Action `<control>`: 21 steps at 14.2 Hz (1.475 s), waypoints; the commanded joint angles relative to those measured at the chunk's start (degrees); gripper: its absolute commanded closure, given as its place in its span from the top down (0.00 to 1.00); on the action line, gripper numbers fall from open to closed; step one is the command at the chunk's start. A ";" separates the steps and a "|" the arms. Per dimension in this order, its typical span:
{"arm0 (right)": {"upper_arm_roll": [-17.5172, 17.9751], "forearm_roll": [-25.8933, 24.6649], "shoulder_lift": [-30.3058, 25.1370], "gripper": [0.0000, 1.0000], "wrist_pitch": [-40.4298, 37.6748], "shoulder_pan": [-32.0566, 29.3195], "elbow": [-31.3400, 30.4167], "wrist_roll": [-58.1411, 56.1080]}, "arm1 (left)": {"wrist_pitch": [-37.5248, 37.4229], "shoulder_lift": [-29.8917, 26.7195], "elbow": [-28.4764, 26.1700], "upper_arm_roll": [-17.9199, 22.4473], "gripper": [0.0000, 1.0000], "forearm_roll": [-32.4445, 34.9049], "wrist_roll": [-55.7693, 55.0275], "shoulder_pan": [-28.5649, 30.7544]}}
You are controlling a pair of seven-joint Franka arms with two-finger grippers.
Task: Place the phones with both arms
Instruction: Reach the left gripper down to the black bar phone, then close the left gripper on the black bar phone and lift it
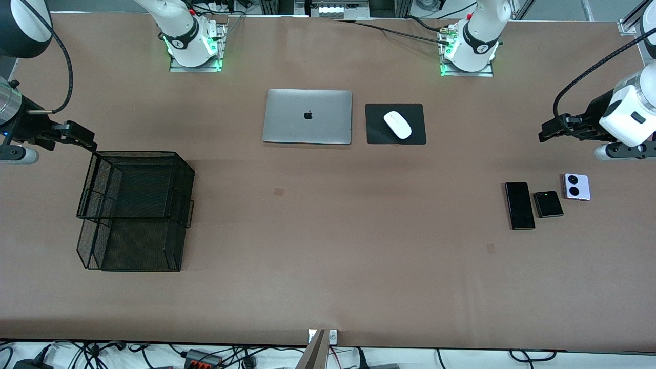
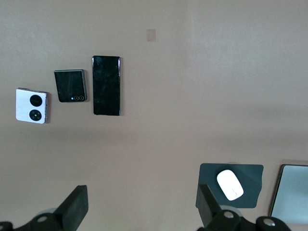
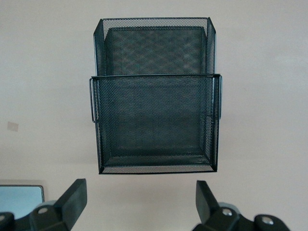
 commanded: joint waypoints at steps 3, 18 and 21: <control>0.42 -0.10 0.11 1.00 0.16 -0.67 0.29 0.01 | -4.81 2.88 0.76 -0.72 1.00 0.26 1.41 1.28; 0.42 0.07 0.03 1.00 0.07 -0.67 0.99 0.10 | 32.96 30.65 -2.06 0.16 1.00 5.80 18.99 5.94; 0.33 0.07 -0.06 1.00 0.07 -0.85 0.99 0.01 | 34.20 32.41 -2.06 0.68 1.00 5.62 18.99 6.29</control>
